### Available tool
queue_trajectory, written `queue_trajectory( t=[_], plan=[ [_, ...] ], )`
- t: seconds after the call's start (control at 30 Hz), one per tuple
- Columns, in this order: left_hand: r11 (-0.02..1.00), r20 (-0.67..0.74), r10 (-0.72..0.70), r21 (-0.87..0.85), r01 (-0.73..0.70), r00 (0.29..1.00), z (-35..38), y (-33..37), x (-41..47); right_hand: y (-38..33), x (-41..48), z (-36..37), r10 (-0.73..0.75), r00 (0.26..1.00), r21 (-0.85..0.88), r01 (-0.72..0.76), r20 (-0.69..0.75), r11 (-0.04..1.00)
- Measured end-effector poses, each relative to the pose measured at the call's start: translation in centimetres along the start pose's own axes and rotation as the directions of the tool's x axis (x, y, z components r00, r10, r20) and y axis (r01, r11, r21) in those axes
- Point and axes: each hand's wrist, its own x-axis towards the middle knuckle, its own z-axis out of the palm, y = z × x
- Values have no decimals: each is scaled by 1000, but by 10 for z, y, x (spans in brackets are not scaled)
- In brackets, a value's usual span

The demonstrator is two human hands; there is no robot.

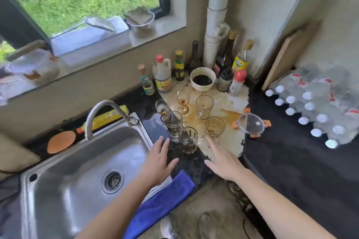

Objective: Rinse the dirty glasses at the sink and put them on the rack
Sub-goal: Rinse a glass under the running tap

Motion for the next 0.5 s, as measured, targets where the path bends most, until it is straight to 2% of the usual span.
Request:
queue_trajectory(
  t=[0.13, 0.2, 0.3, 0.4, 0.5],
  plan=[
    [981, 40, 58, -189, -50, 997, 3, 12, 31, -3, 5, 8, 77, 997, 52, -78, 16, 996],
    [960, 49, 43, -280, -27, 998, 8, 19, 40, 3, 16, 11, 145, 989, 87, -146, 22, 985],
    [911, 34, -1, -413, 15, 999, 11, 22, 49, 3, 32, 21, 160, 986, 125, -164, 40, 978],
    [864, 31, -40, -501, 50, 999, 14, 27, 55, 1, 42, 31, 185, 982, 194, -190, 43, 962],
    [860, 15, -61, -507, 60, 998, 17, 22, 56, 1, 41, 30, 181, 983, 230, -184, 37, 955]
  ],
)
